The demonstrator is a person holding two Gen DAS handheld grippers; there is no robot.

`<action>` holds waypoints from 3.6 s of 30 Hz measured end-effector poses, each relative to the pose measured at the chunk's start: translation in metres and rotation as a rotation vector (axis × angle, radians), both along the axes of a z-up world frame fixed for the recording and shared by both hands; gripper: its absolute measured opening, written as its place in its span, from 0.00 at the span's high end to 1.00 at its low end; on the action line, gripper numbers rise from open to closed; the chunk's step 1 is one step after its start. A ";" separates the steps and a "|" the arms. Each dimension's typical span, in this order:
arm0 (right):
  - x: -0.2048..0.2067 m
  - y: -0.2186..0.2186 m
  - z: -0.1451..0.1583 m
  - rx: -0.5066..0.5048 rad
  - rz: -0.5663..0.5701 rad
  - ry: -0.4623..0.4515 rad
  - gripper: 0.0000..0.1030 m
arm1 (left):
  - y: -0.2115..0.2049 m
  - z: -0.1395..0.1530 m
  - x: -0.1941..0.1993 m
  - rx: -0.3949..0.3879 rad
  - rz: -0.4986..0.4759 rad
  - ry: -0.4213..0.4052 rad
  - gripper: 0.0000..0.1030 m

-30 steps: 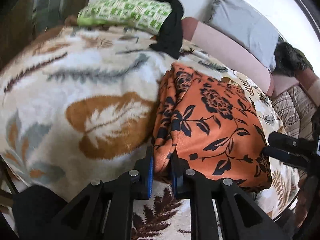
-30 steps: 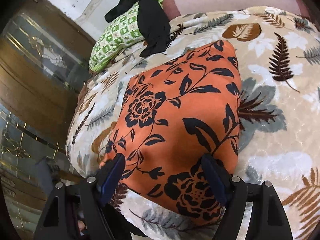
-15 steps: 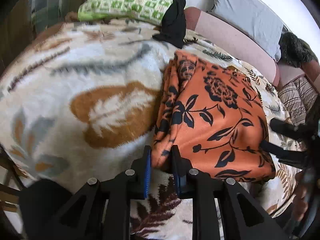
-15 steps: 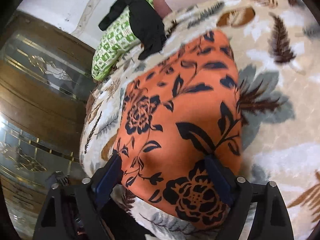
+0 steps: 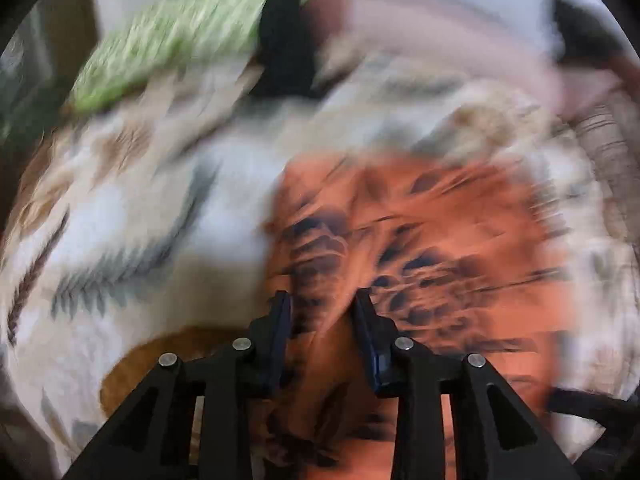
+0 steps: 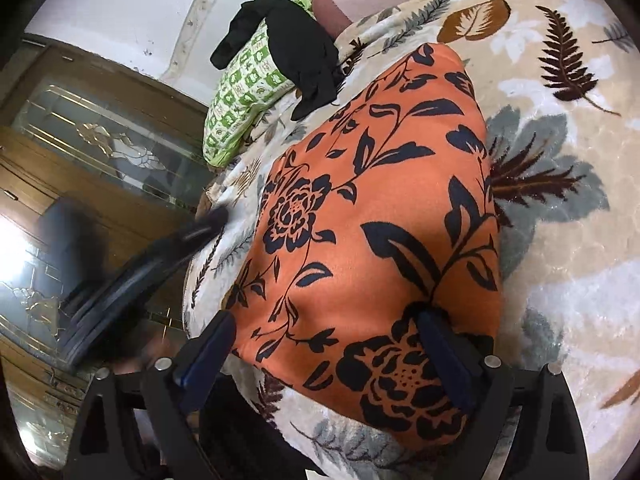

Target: Fold small clothes

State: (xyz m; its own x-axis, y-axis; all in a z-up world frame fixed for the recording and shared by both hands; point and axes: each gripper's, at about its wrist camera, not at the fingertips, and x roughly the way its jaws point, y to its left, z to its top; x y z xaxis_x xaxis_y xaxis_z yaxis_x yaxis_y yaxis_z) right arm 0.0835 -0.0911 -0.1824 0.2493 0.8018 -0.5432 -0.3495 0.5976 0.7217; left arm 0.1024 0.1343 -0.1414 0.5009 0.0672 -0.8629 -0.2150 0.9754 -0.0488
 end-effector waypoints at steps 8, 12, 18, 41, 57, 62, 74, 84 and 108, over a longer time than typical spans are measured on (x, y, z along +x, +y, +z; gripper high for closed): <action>0.035 -0.077 -0.002 0.090 -0.206 0.076 0.08 | 0.002 0.000 -0.011 0.025 0.036 -0.041 0.46; 0.071 -0.077 -0.037 0.189 -0.198 0.244 0.08 | 0.002 -0.001 -0.010 0.040 0.022 -0.040 0.46; 0.113 -0.036 -0.056 0.167 -0.133 0.353 0.44 | 0.004 0.000 -0.012 0.046 0.024 -0.042 0.44; 0.034 -0.024 -0.023 -0.091 -0.105 0.167 0.57 | -0.004 0.002 -0.035 0.034 -0.025 -0.054 0.35; 0.129 -0.030 -0.051 0.185 -0.144 0.365 0.62 | -0.002 -0.003 -0.037 0.050 -0.036 -0.066 0.32; 0.126 -0.022 -0.049 0.012 -0.152 0.275 0.65 | -0.001 -0.007 -0.038 0.044 -0.032 -0.071 0.27; 0.162 -0.023 -0.041 0.082 -0.188 0.305 0.65 | 0.002 -0.007 -0.040 0.028 -0.029 -0.078 0.27; 0.111 -0.054 -0.019 0.079 -0.200 0.247 0.22 | 0.000 -0.007 -0.042 0.049 -0.021 -0.091 0.23; 0.002 -0.011 -0.037 -0.072 -0.093 0.200 0.48 | 0.048 -0.014 -0.109 -0.417 0.016 -0.062 0.68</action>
